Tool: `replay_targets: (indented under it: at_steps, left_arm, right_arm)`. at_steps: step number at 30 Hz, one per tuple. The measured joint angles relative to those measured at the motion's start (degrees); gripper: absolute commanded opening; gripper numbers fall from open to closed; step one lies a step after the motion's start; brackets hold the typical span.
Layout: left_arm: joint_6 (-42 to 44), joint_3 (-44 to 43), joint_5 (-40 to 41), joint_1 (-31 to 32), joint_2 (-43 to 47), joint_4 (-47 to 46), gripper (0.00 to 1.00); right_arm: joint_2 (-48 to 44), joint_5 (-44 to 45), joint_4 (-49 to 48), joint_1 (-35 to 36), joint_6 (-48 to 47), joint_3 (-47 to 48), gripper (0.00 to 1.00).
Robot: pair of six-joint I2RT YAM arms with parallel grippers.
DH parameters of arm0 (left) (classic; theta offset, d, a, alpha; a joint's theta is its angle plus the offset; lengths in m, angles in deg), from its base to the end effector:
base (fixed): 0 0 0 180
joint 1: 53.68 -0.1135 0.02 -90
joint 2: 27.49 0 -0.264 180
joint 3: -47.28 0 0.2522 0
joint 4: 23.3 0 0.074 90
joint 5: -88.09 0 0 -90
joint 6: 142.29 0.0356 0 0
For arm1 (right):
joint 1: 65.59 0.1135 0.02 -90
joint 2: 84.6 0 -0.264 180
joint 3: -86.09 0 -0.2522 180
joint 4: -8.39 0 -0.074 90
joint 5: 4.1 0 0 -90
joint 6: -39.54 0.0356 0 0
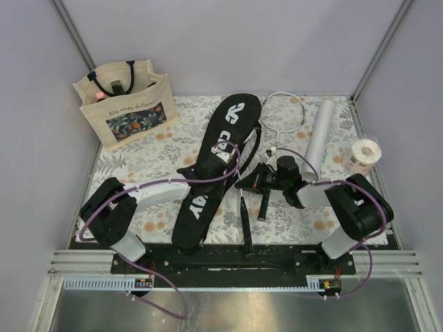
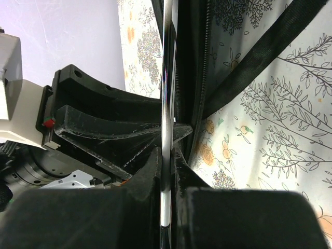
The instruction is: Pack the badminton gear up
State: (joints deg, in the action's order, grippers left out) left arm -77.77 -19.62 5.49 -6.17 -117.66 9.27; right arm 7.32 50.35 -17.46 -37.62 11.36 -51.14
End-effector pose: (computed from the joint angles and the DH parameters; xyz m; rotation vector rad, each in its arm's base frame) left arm 0.2154 -0.2283 0.1874 0.4405 2.5301 -0.3357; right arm 0.2450 0.1535 0.1459 0.1995 2.2750 1.5454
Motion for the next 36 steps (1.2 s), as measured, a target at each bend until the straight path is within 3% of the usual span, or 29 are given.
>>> replay_targets:
  at_steps: [2,6,19,26,36]
  left_arm:
    - [-0.17,0.50,0.11,0.17,0.00,-0.42,0.12]
    - [-0.13,0.81,0.37,0.28,0.33,-0.44,0.00]
    - [-4.22,2.38,-3.04,0.76,5.99,-0.81,0.00]
    - [-10.21,3.61,-9.31,1.11,10.08,-3.91,0.00]
    - [-17.25,7.61,-10.16,0.15,13.86,-11.26,0.00]
  right_arm:
    - [0.00,-0.02,0.00,0.00,0.00,0.00,0.00]
    - [0.00,0.07,0.00,0.00,0.00,0.00,0.00]
    - [0.42,1.77,-0.66,0.26,0.02,0.02,0.00]
    - [2.54,10.01,-2.21,3.32,-0.04,2.60,0.00]
    - [6.58,18.86,-2.95,6.84,-0.42,4.96,0.00]
